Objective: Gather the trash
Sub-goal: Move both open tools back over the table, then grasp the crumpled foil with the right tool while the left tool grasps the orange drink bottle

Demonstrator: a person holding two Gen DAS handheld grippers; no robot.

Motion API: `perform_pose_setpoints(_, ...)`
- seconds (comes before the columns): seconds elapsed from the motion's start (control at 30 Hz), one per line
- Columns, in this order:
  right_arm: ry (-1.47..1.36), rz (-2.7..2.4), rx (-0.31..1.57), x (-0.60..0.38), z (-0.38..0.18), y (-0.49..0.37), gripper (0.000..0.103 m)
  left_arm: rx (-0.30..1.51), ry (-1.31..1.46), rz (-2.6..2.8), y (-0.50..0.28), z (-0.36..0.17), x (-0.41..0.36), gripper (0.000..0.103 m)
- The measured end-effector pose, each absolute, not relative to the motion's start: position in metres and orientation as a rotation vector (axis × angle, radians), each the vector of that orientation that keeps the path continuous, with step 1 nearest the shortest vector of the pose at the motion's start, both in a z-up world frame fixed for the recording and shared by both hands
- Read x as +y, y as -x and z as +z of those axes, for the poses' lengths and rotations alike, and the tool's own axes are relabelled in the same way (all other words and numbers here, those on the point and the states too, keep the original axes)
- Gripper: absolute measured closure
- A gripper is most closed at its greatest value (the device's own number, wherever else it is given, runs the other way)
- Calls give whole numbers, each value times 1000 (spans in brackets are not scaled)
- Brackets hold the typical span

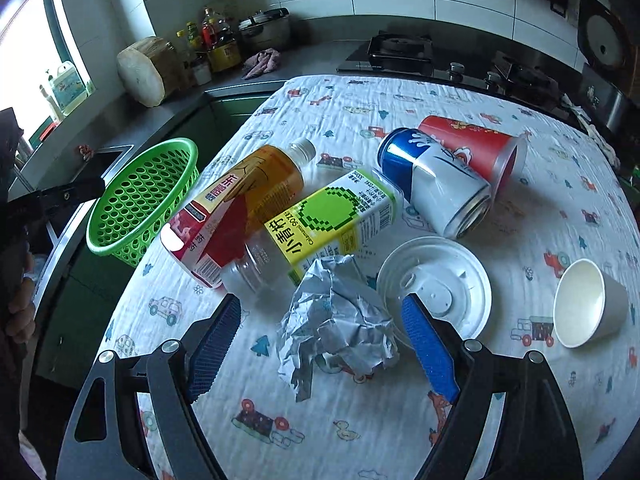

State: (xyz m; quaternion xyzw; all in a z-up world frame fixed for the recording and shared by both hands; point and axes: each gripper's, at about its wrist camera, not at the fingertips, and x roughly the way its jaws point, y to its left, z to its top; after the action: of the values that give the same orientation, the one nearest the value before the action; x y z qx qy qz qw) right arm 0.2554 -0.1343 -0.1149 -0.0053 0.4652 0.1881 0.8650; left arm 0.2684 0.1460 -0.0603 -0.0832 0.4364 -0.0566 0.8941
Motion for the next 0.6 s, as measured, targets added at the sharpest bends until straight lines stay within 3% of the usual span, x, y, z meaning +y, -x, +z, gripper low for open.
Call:
perform_pose_setpoints(0.4,-17,359,1022,-128,-149,-263,23,983,66,-232,-314,-78,90,14)
perform_pose_setpoints(0.6,-13,337,1046,-128,-156,-266,35,1017,17,-261,-333,-91,74,14)
